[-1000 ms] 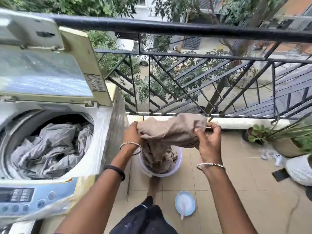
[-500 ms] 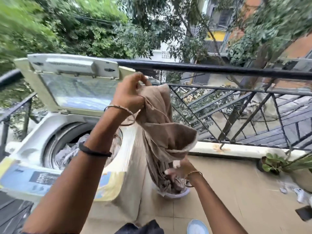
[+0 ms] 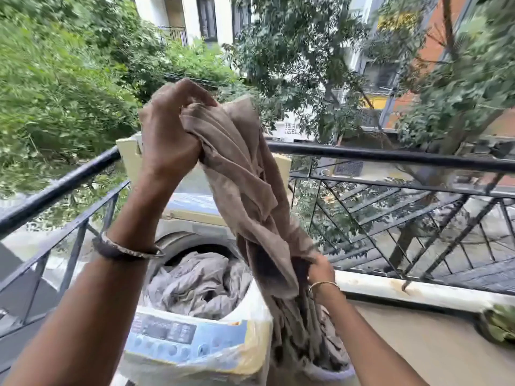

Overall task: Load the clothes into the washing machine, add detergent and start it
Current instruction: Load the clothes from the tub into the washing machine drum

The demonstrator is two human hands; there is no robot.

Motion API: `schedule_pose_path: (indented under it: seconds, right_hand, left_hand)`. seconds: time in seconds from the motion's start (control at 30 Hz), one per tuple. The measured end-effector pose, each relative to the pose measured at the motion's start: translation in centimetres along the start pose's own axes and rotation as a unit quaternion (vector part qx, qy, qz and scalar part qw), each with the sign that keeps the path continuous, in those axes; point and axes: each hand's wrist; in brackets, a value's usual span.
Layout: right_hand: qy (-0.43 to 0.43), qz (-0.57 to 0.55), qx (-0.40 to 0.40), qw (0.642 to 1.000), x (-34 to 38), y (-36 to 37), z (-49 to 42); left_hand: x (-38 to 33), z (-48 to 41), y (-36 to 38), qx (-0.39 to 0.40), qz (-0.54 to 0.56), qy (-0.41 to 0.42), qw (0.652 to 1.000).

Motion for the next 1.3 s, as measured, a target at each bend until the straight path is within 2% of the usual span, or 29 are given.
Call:
schedule_pose_path:
  seconds: [0.03,0.13,0.23,0.37,0.47,0.6,0.67,0.73,0.77,0.83,0.9,0.93,1.0,1.03,1.07,1.1,1.17,1.23,1.3]
  right_hand:
    - [0.014,-0.022,-0.009,1.0,1.1,0.1,-0.5]
    - [-0.024,-0.102,-0.07,0.992,6.2,0.9,-1.0]
    - [-0.093,-0.137,-0.12,0.979,12.4,0.1,1.4]
    - [-0.164,-0.186,-0.159,0.956,19.1,0.8,4.9]
    - [-0.218,-0.222,-0.137,0.94,23.0,2.4,7.3]
    - [-0.283,-0.289,-0.058,0.912,26.9,5.0,10.2]
    - [-0.304,-0.273,-0.022,0.912,27.3,7.7,10.4]
    - [-0.312,-0.213,0.004,0.926,26.1,10.8,10.3]
    - [-0.303,-0.173,0.015,0.937,24.8,12.5,9.9]
    - [-0.24,-0.096,0.034,0.965,21.3,15.2,9.3]
    - [-0.176,0.005,0.078,0.981,16.8,17.5,8.7]
    - [-0.164,0.084,0.115,0.976,14.5,18.5,8.2]
    - [-0.183,0.246,0.225,0.925,10.4,19.1,7.3]
    - [-0.195,0.283,0.275,0.898,9.1,18.7,7.3]
    - [-0.207,0.275,0.306,0.888,8.1,18.0,7.3]
    - [-0.21,0.239,0.319,0.893,7.3,17.1,7.3]
    - [-0.187,0.102,0.286,0.934,6.3,14.7,6.9]
    - [-0.161,-0.016,0.164,0.973,4.8,12.1,5.5]
    - [-0.122,-0.071,0.027,0.99,2.1,9.0,3.1]
  left_hand:
    - [1.6,-0.3,-0.4,-0.007,-0.029,0.015,0.999]
    - [7.3,0.0,-1.2,0.019,-0.108,0.038,0.993]
    - [12.4,2.0,-1.1,0.121,-0.153,0.057,0.979]
    - [17.7,5.2,-0.7,0.233,-0.183,0.041,0.954]
    - [20.3,7.2,-0.8,0.28,-0.204,0.031,0.938]
    - [23.3,9.1,-0.7,0.302,-0.193,0.006,0.933]
    - [24.8,10.3,-0.5,0.323,-0.188,-0.027,0.927]
    - [26.2,12.2,0.0,0.39,-0.196,-0.068,0.897]
    - [26.8,13.3,0.2,0.444,-0.205,-0.092,0.867]
    - [28.0,15.7,0.6,0.554,-0.206,-0.127,0.797]
    - [28.6,17.9,0.8,0.595,-0.188,-0.15,0.767]
    - [28.8,18.8,1.0,0.595,-0.18,-0.162,0.767]
    - [28.5,20.2,1.9,0.585,-0.159,-0.173,0.777]
    - [28.2,20.7,2.5,0.584,-0.148,-0.178,0.778]
    - [27.6,21.2,3.1,0.589,-0.135,-0.18,0.776]
    - [26.8,21.5,3.8,0.593,-0.121,-0.177,0.776]
    - [25.3,22.2,5.2,0.58,-0.088,-0.168,0.792]
    - [23.5,22.7,6.6,0.53,-0.06,-0.147,0.833]
    - [21.8,23.4,8.3,0.493,-0.044,-0.114,0.862]
Point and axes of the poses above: each hand's wrist, its own z-axis away from the middle knuckle, its own y-axis out of the palm, x = y × z, and after that the axes turned 7 degrees about -x, right-handed
